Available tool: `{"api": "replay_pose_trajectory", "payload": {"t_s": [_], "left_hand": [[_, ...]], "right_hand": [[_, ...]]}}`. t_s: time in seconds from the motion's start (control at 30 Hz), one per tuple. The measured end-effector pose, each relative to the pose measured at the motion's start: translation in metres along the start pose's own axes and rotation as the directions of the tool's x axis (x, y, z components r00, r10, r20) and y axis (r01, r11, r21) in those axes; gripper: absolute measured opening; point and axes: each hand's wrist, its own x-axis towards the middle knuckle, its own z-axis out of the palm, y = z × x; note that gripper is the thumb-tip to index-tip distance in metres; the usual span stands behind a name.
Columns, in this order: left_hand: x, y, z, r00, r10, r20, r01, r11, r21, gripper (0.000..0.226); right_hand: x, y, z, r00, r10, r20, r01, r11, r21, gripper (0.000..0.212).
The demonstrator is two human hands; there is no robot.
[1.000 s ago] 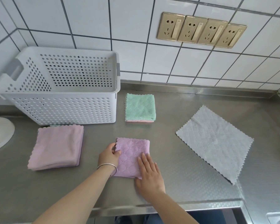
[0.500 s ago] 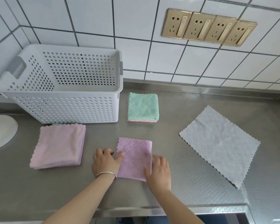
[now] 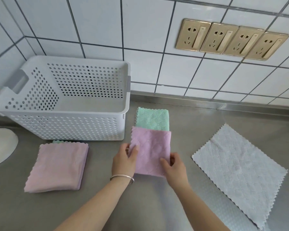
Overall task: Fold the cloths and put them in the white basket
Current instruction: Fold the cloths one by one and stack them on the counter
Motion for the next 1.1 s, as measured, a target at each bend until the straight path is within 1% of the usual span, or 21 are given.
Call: {"api": "replay_pose_trajectory", "payload": {"t_s": [0.07,0.1,0.2,0.27,0.4,0.47,0.6,0.73,0.8,0.87,0.9,0.97,1.03,1.07,1.1], "left_hand": [[0.020,0.024,0.007,0.999,0.046,0.023,-0.045,0.998,-0.048,0.035],[0.031,0.033,0.012,0.998,0.065,0.022,-0.064,0.997,-0.046,0.037],[0.069,0.046,0.028,0.996,0.094,0.000,-0.094,0.995,0.014,0.039],[0.092,0.048,0.038,0.997,0.077,-0.017,-0.076,0.997,0.023,0.039],[0.124,0.040,0.057,0.999,-0.037,-0.027,0.038,0.999,0.034,0.042],[0.128,0.036,0.061,0.997,-0.064,-0.050,0.065,0.998,0.026,0.042],[0.127,0.028,0.065,0.997,-0.053,-0.063,0.057,0.997,0.060,0.044],[0.126,0.025,0.064,0.998,-0.020,-0.060,0.027,0.993,0.112,0.048],[0.124,0.022,0.063,0.997,0.029,-0.074,-0.016,0.986,0.166,0.054],[0.116,0.016,0.063,0.987,0.142,-0.073,-0.117,0.954,0.277,0.060],[0.110,0.014,0.063,0.974,0.219,-0.063,-0.184,0.920,0.347,0.060],[0.098,0.009,0.065,0.918,0.394,-0.044,-0.327,0.816,0.478,0.059],[0.087,0.009,0.067,0.848,0.529,-0.022,-0.426,0.707,0.564,0.059],[0.081,0.009,0.069,0.826,0.564,-0.007,-0.451,0.668,0.592,0.060],[0.075,0.008,0.071,0.818,0.575,0.020,-0.467,0.643,0.607,0.060]], "right_hand": [[0.031,-0.016,-0.009,0.999,-0.025,-0.033,0.026,0.999,0.032,0.012],[0.046,-0.023,-0.011,0.999,-0.032,-0.042,0.034,0.999,0.041,0.012],[0.088,-0.038,-0.012,0.999,-0.022,-0.050,0.026,0.998,0.065,0.014],[0.111,-0.042,-0.008,0.999,-0.005,-0.052,0.009,0.997,0.073,0.015],[0.141,-0.037,0.007,0.995,0.098,-0.026,-0.095,0.991,0.098,0.029],[0.146,-0.034,0.010,0.991,0.126,-0.042,-0.122,0.987,0.104,0.032],[0.149,-0.027,0.014,0.989,0.129,-0.078,-0.121,0.988,0.096,0.031],[0.149,-0.024,0.018,0.994,0.087,-0.059,-0.083,0.995,0.060,0.035],[0.147,-0.023,0.015,0.998,0.035,-0.059,-0.035,0.999,0.010,0.041],[0.138,-0.013,0.005,0.997,-0.034,-0.073,0.027,0.994,-0.104,0.046],[0.131,-0.004,-0.003,0.994,-0.070,-0.086,0.055,0.984,-0.167,0.045],[0.110,0.023,-0.023,0.977,-0.146,-0.155,0.091,0.945,-0.314,0.039],[0.090,0.061,-0.044,0.943,-0.232,-0.238,0.085,0.861,-0.502,0.031],[0.082,0.079,-0.054,0.933,-0.244,-0.265,0.047,0.811,-0.583,0.030],[0.076,0.093,-0.062,0.941,-0.201,-0.273,-0.017,0.776,-0.630,0.029]]}}
